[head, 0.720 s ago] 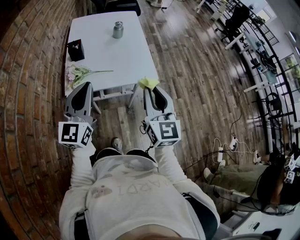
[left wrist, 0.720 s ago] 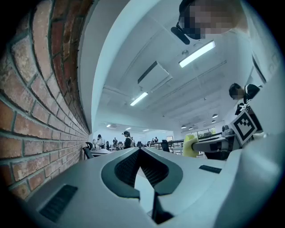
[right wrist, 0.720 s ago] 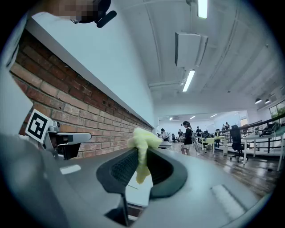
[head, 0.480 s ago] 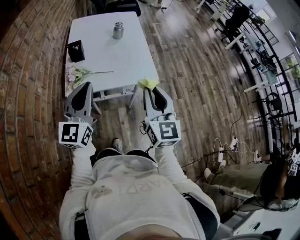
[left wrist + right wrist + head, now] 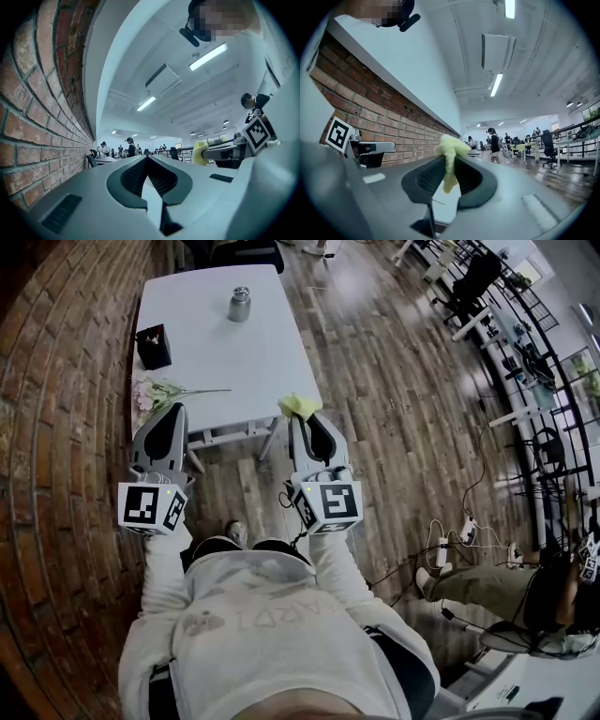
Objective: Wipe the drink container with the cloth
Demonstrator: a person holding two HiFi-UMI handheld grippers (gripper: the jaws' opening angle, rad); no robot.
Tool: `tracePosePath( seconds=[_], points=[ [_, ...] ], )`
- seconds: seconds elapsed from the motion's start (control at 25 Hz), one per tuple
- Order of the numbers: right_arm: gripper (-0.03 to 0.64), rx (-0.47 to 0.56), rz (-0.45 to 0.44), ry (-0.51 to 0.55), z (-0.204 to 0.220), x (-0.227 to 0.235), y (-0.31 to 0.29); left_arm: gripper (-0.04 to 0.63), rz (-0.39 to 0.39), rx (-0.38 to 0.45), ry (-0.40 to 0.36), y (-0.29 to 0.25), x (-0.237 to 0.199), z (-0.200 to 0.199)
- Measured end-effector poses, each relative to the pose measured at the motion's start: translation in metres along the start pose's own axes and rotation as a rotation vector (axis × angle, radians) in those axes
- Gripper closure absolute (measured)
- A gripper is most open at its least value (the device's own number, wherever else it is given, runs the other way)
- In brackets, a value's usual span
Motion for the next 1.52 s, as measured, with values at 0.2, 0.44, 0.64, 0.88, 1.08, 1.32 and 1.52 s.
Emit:
tracePosePath(
  seconds=[0.2,0.44,0.64,0.88,1.08,1.32,1.52],
  points=[
    [0.545,0.004,0.010,-0.002,0.006,0.000,-0.022,0.595,0.015,0.005,0.000,-0.017,-0.017,0.005],
    [0.545,0.013,0.033,-0.005,0.009,-0.001,-0.041,0.595,0.037,0.011,-0.003,-0.030,-0.034,0.006],
    [0.545,0.003,0.034,0.001,0.019,-0.003,-0.058,0.595,0.029,0.013,0.014,-0.039,-0.051,0.017],
    [0.545,-0.005,0.025,0.001,0.027,0.007,-0.083,0.595,0.024,0.011,0.019,-0.060,-0.064,0.025],
    [0.545,-0.012,0.009,-0.006,0.040,0.022,-0.119,0.595,0.007,0.007,0.019,-0.090,-0.081,0.037],
    [0.545,-0.009,-0.016,-0.009,0.046,0.049,-0.169,0.595,-0.010,0.007,0.012,-0.139,-0.097,0.046],
    [0.545,-0.009,-0.046,-0.011,0.048,0.074,-0.210,0.595,-0.030,0.007,0.004,-0.179,-0.107,0.051]
  ],
)
Point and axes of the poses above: the fingertips, and each gripper's own axes: y backward along the fingers, x to its right, z out of its underside, the point moved 2 cm from there along y, backward along the fingers, and after that the axes turned 6 degrees about x, right-handed, at the moved point
